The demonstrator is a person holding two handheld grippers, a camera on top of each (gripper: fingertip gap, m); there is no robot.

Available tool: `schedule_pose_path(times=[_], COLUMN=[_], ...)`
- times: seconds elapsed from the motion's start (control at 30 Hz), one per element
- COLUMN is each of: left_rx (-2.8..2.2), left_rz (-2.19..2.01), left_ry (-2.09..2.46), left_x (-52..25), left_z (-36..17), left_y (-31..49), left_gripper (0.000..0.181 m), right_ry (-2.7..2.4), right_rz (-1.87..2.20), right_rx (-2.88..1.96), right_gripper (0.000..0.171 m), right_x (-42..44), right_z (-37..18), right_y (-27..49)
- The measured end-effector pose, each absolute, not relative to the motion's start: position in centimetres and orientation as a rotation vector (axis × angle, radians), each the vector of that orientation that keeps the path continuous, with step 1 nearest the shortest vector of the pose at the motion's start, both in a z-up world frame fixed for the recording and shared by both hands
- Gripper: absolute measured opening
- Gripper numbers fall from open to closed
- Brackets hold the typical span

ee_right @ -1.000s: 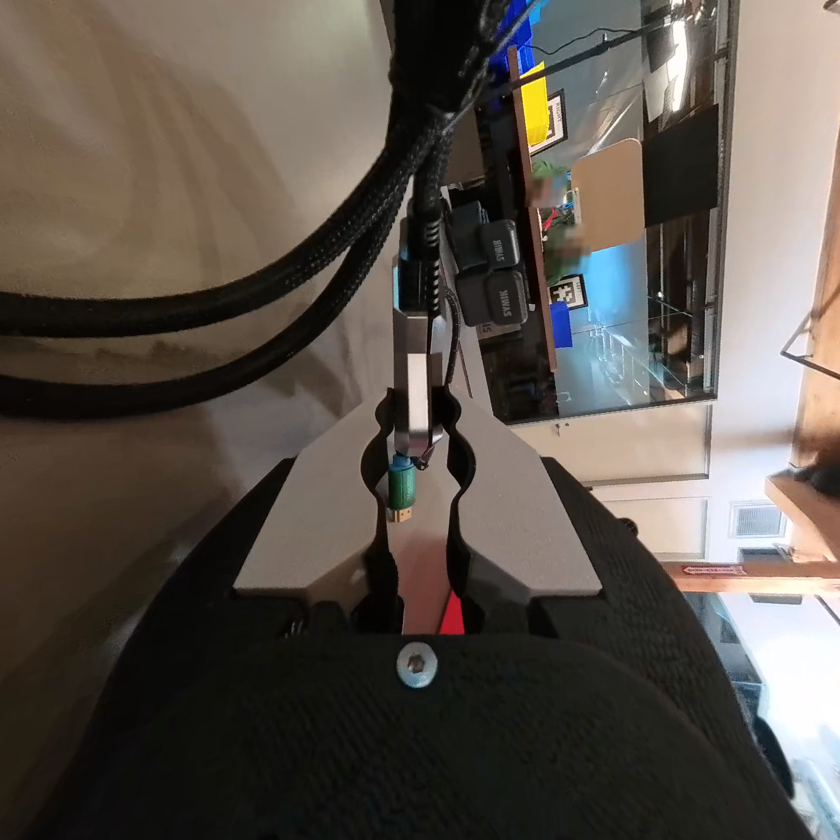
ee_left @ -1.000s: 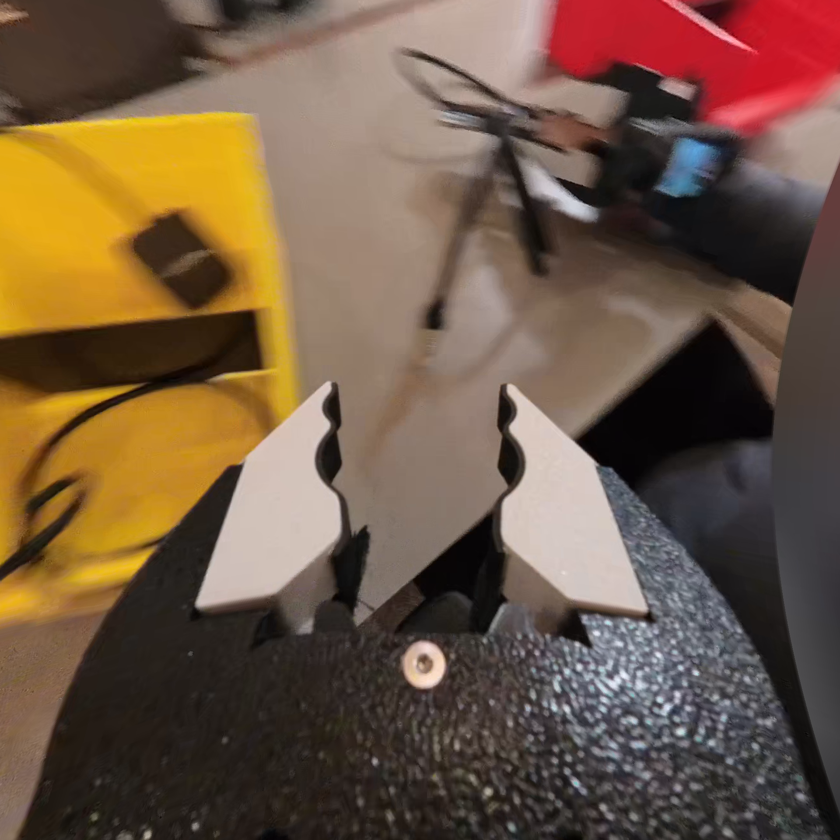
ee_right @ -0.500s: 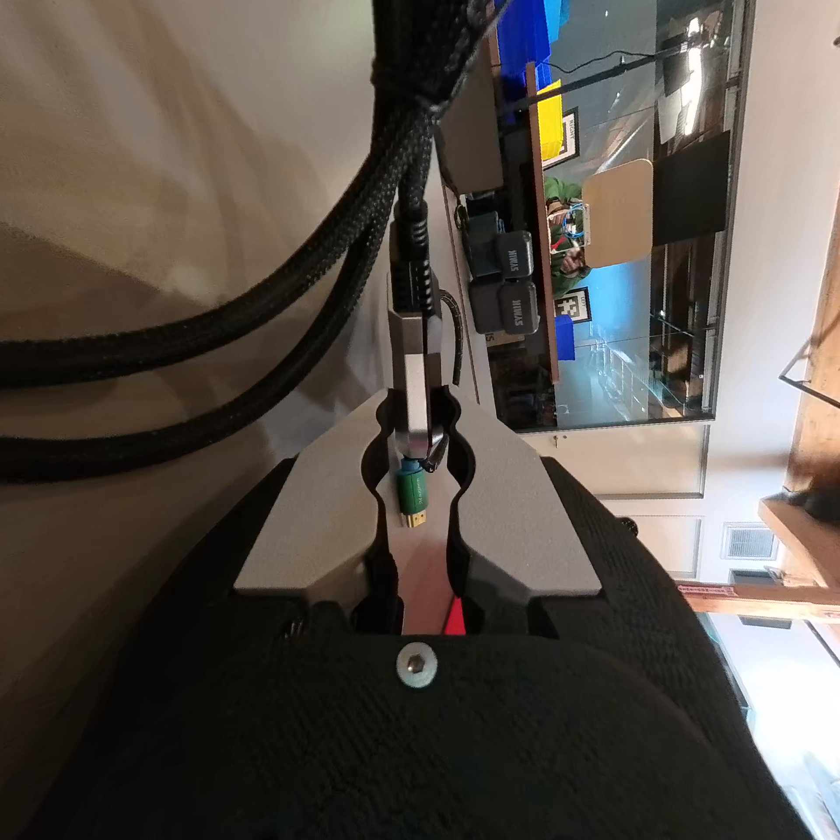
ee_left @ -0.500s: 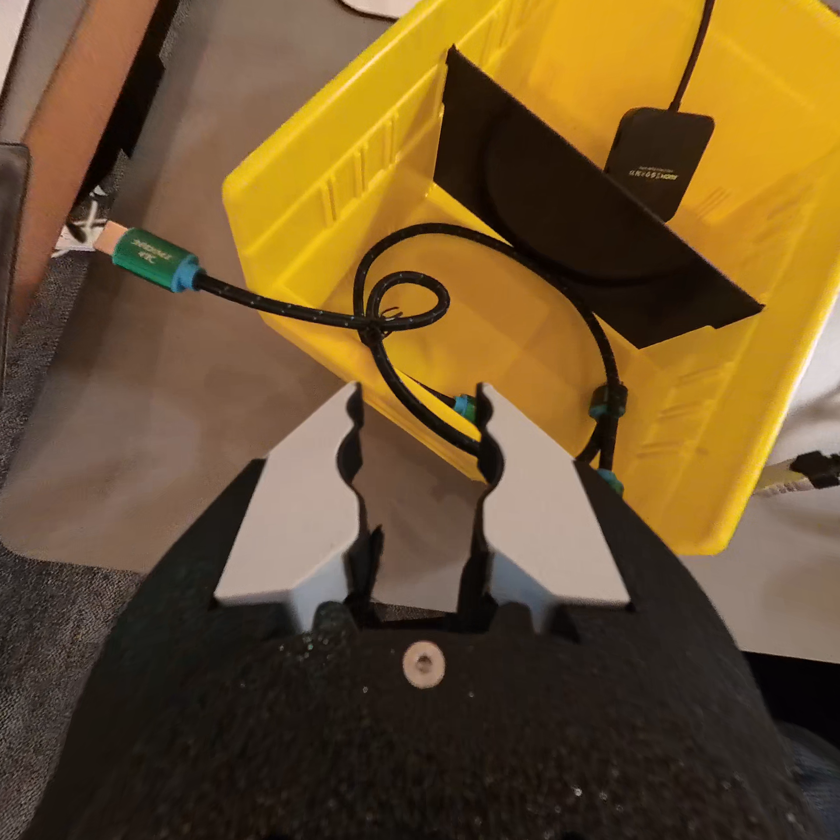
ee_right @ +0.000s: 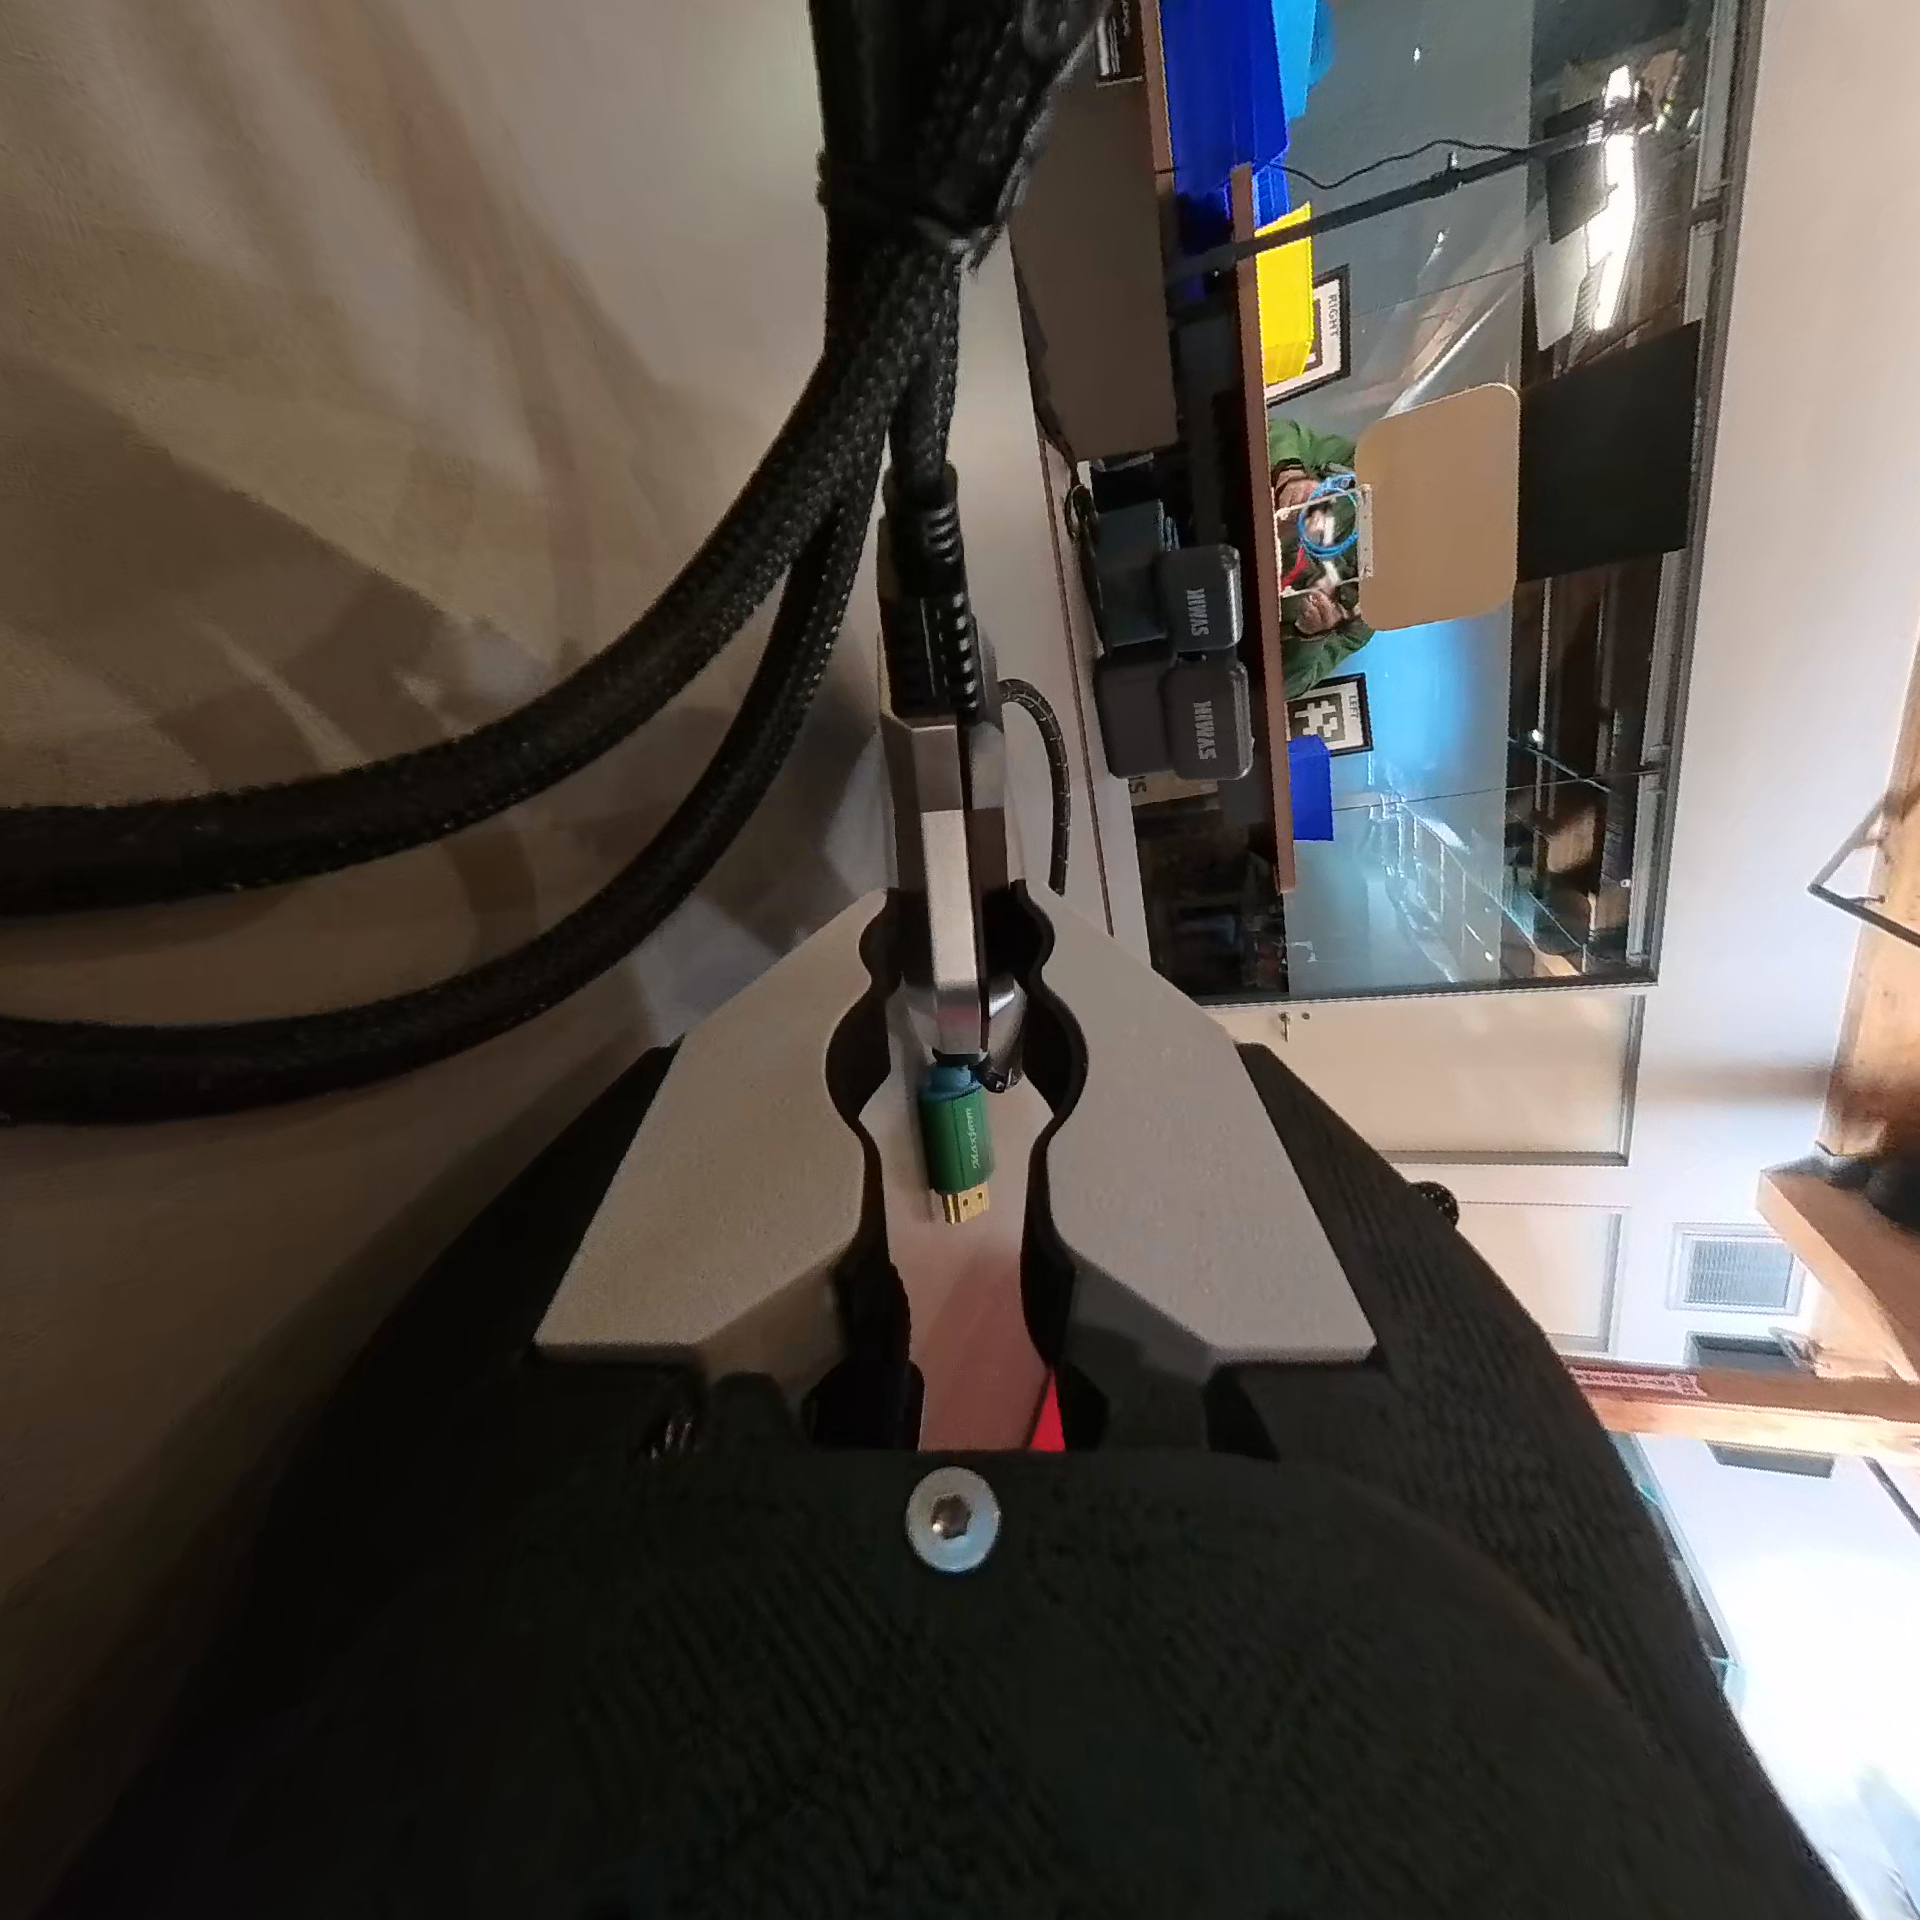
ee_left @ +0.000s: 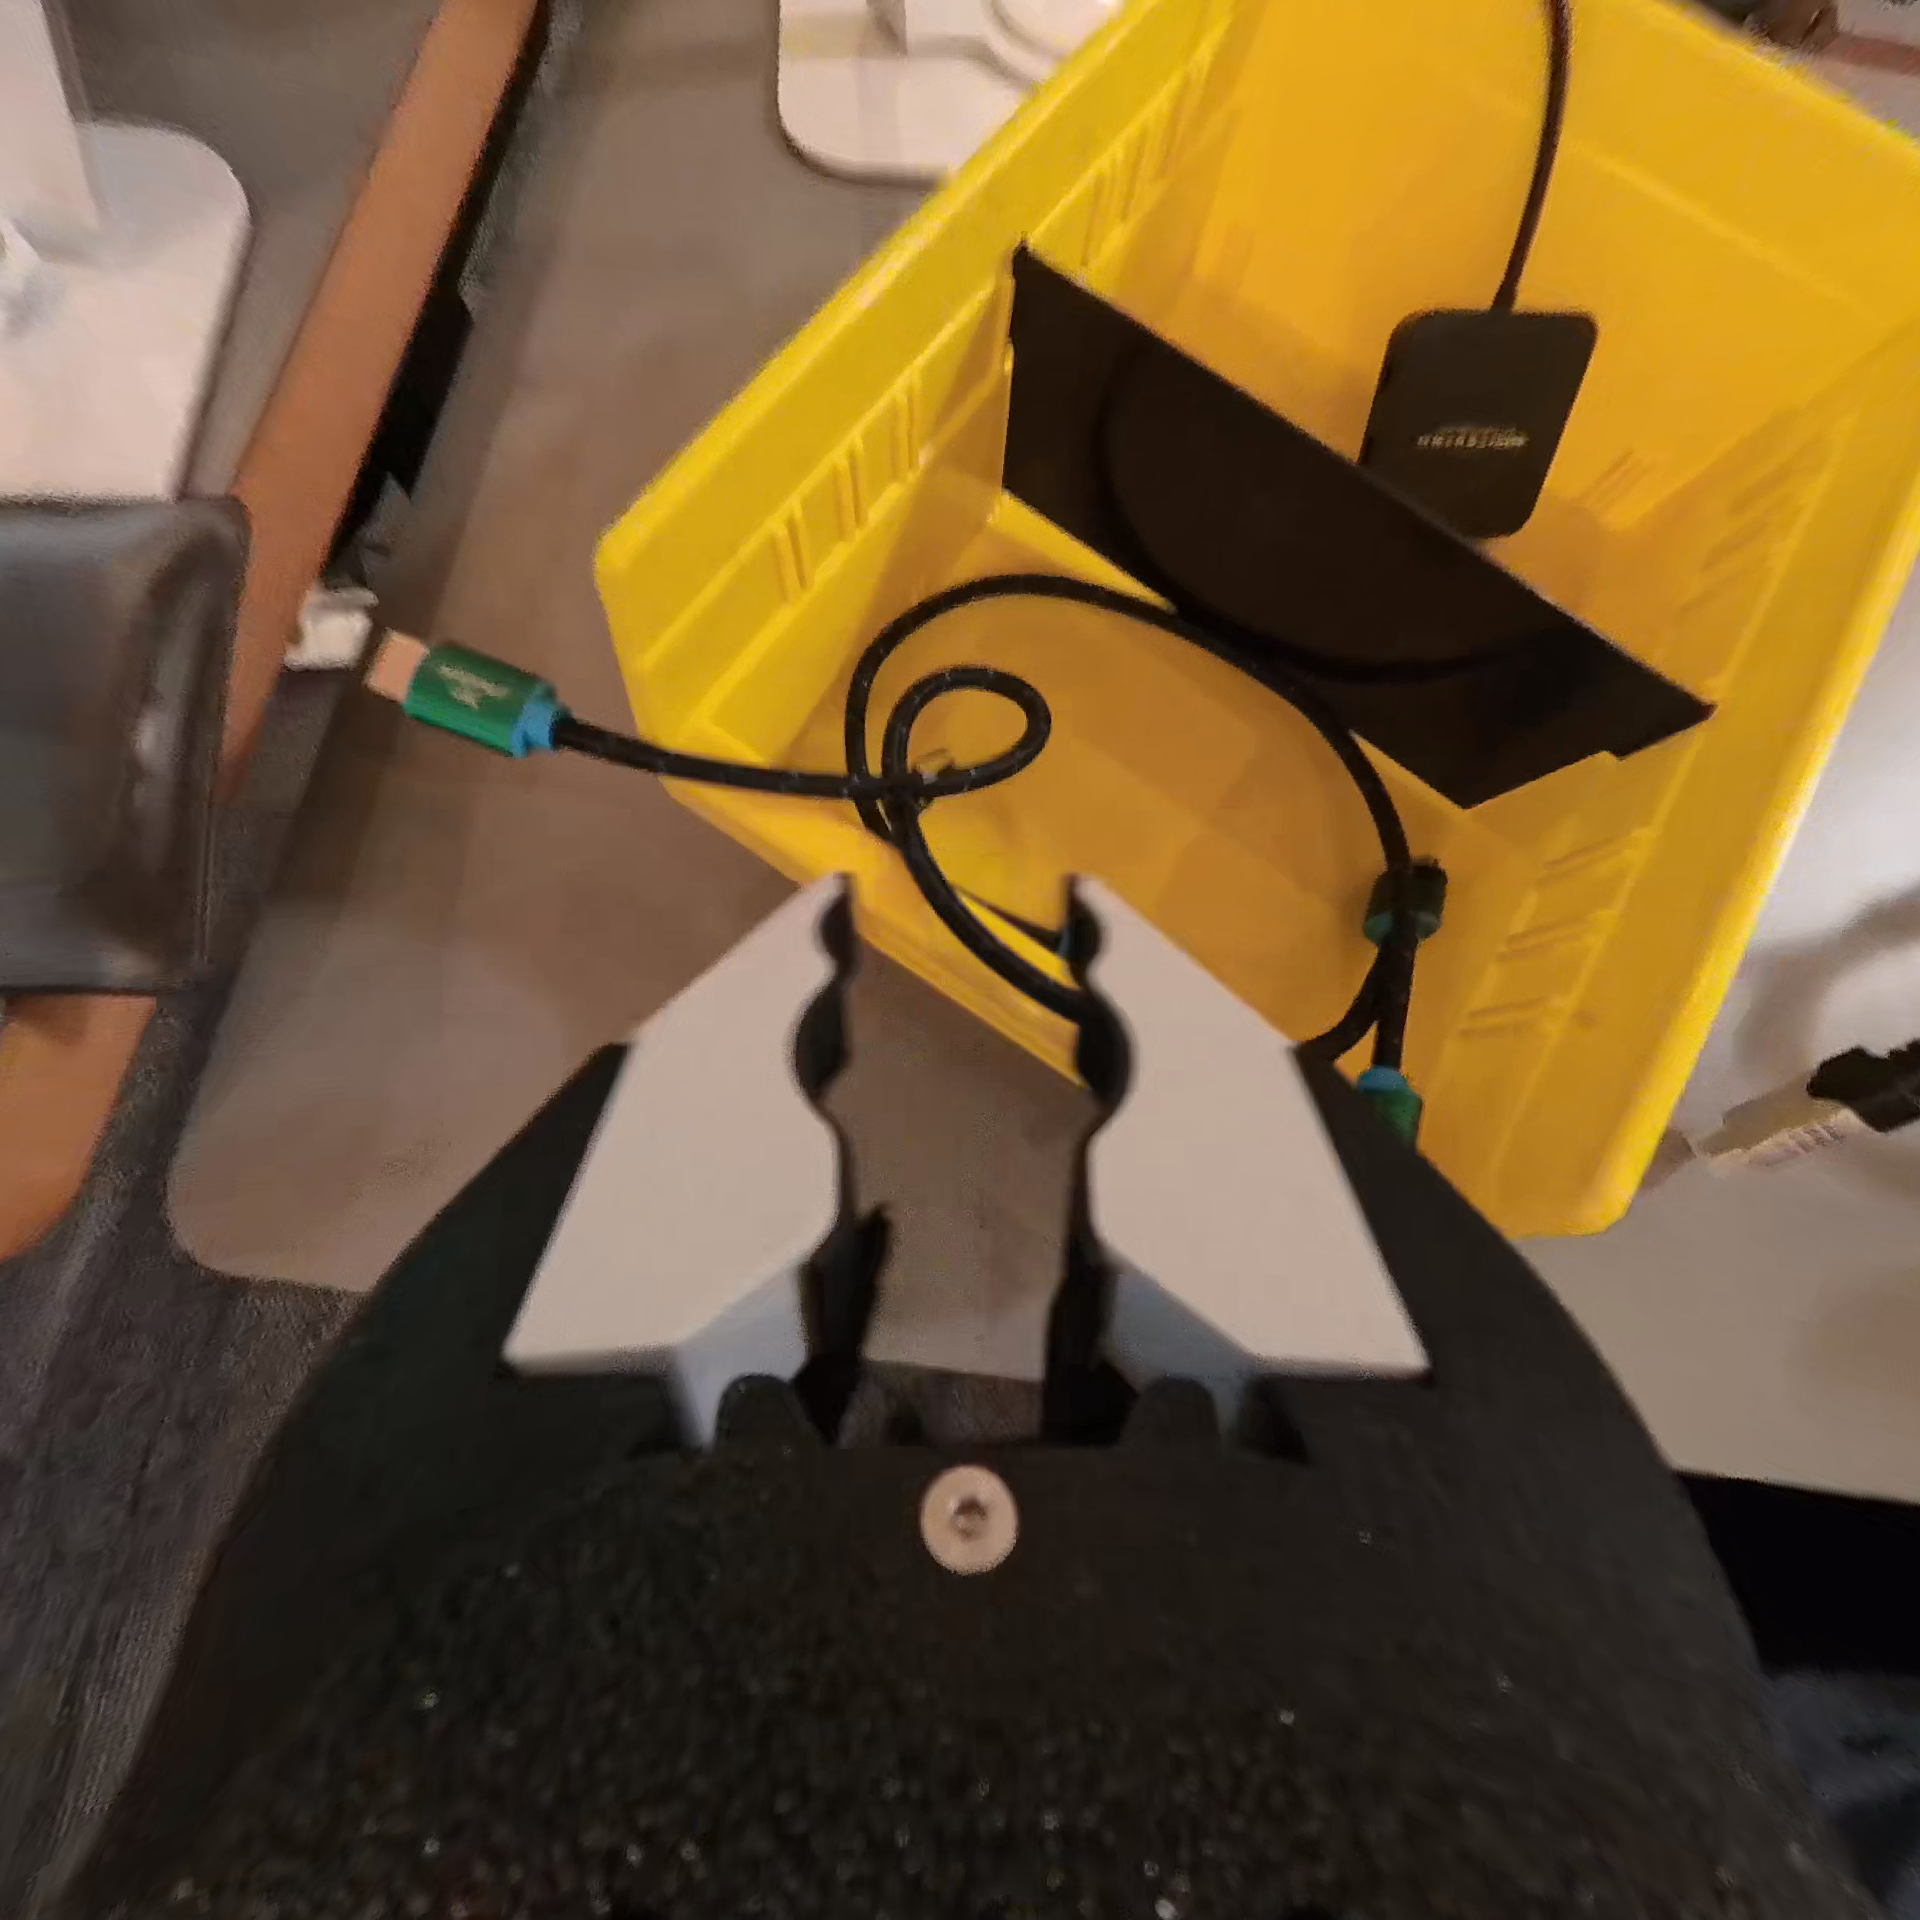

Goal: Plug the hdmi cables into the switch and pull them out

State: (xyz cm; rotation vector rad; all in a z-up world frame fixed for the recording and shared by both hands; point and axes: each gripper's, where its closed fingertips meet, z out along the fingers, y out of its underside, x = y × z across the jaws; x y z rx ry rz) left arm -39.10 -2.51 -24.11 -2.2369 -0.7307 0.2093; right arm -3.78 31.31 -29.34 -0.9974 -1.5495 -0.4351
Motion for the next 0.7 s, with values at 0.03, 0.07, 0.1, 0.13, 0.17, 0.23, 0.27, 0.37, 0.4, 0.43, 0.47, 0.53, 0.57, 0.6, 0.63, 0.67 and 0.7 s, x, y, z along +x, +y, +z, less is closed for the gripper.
schedule_pose_path(times=[0.03,0.07,0.1,0.13,0.17,0.23,0.27,0.37,0.4,0.43,0.47,0.53,0.57,0.6,0.63,0.67,0.7], left_rx=[-2.279,-2.307,-2.319,-2.328,-2.341,-2.355,-2.348,-2.338,-2.306,-2.265,-2.216,-2.119,-2.084,-2.054,-2.022,-1.988,-1.956], left_rz=[0.170,0.142,0.128,0.124,0.125,0.148,0.158,0.259,0.297,0.341,0.389,0.441,0.472,0.518,0.550,0.563,0.564], left_ry=[-0.753,-0.765,-0.773,-0.778,-0.779,-0.785,-0.768,-0.752,-0.737,-0.721,-0.697,-0.619,-0.576,-0.538,-0.490,-0.436,-0.382], left_x=[-38.7,-38.5,-38.4,-38.4,-38.3,-38.4,-38.4,-38.9,-39.2,-39.4,-39.6,-39.0,-38.5,-38.1,-37.4,-36.6,-35.6], left_z=[-25.0,-25.7,-26.3,-26.7,-27.1,-27.5,-27.4,-26.3,-25.3,-24.1,-22.5,-19.1,-17.5,-15.9,-14.4,-12.9,-11.5], left_y=[-2.6,-2.5,-2.4,-2.3,-2.3,-2.3,-2.2,-2.8,-3.0,-3.1,-3.2,-2.9,-2.6,-2.4,-2.0,-1.3,-0.5], left_gripper=[0.058,0.068,0.070,0.069,0.064,0.041,0.015,0.010,0.008,0.007,0.004,0.003,0.003,0.003,0.003,0.003,0.003], right_ry=[-1.551,-1.552,-1.553,-1.554,-1.555,-1.556,-1.557,-1.558,-1.559,-1.560,-1.561,-1.562,-1.563,-1.564,-1.564,-1.564,-1.565], right_rz=[-0.435,-0.436,-0.436,-0.435,-0.435,-0.436,-0.436,-0.435,-0.435,-0.434,-0.435,-0.437,-0.437,-0.437,-0.438,-0.438,-0.440], right_rx=[-0.997,-0.997,-0.996,-0.997,-0.997,-0.996,-0.996,-0.997,-0.997,-0.997,-0.997,-0.996,-0.996,-0.996,-0.996,-0.996,-0.995], right_gripper=[0.018,0.018,0.018,0.018,0.018,0.018,0.018,0.018,0.018,0.018,0.018,0.018,0.018,0.018,0.018,0.018,0.018], right_x=[-3.8,-3.8,-3.8,-3.8,-3.8,-3.8,-3.8,-3.8,-3.9,-3.9,-3.9,-3.9,-3.9,-3.9,-3.9,-3.9,-3.9], right_z=[-29.4,-29.4,-29.4,-29.4,-29.4,-29.5,-29.5,-29.5,-29.5,-29.5,-29.6,-29.6,-29.6,-29.6,-29.6,-29.6,-29.6], right_y=[31.3,31.3,31.3,31.3,31.3,31.3,31.2,31.2,31.2,31.2,31.2,31.2,31.2,31.2,31.2,31.2,31.2])
